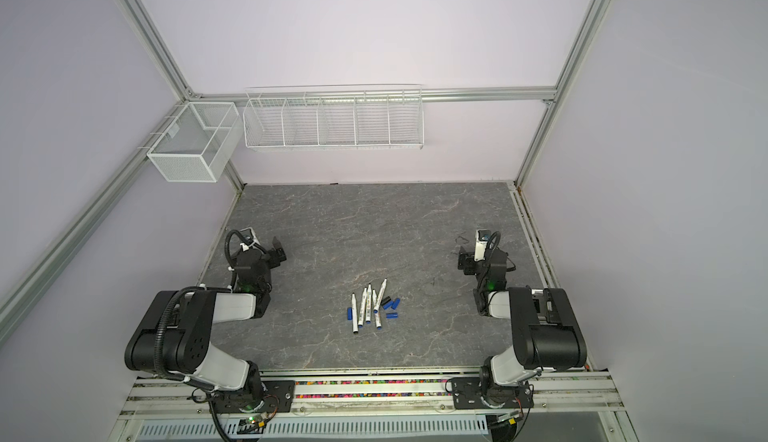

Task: Insert the pens into the pen caps

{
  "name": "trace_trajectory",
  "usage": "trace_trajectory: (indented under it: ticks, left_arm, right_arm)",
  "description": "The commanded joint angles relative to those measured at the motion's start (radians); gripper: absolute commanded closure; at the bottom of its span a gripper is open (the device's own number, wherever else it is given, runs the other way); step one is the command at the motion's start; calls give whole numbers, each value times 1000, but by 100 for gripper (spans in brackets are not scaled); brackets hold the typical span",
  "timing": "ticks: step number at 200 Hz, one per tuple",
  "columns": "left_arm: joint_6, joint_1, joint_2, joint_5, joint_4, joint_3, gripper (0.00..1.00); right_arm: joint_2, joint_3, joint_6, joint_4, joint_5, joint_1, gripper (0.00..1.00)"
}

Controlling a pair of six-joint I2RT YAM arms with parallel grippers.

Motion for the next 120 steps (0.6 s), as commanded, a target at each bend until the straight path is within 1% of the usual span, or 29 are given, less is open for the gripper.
trace_trajectory:
  ticks: [1, 99, 112, 120]
  left_arm:
    - [16, 2, 9, -3, 26, -10, 1]
    - [14, 2, 11, -1, 20, -8, 1]
    - [17, 2, 10, -2, 25, -10, 1]
    - [28, 2, -1, 28, 23, -10, 1]
  right_arm:
    - [-7, 12, -10, 6, -11, -7, 12]
    - [-7, 16, -9, 2, -19, -9, 12]
    - [-11, 17, -13, -1, -31, -10, 4]
    - [-18, 25, -12, -27, -28, -10, 1]
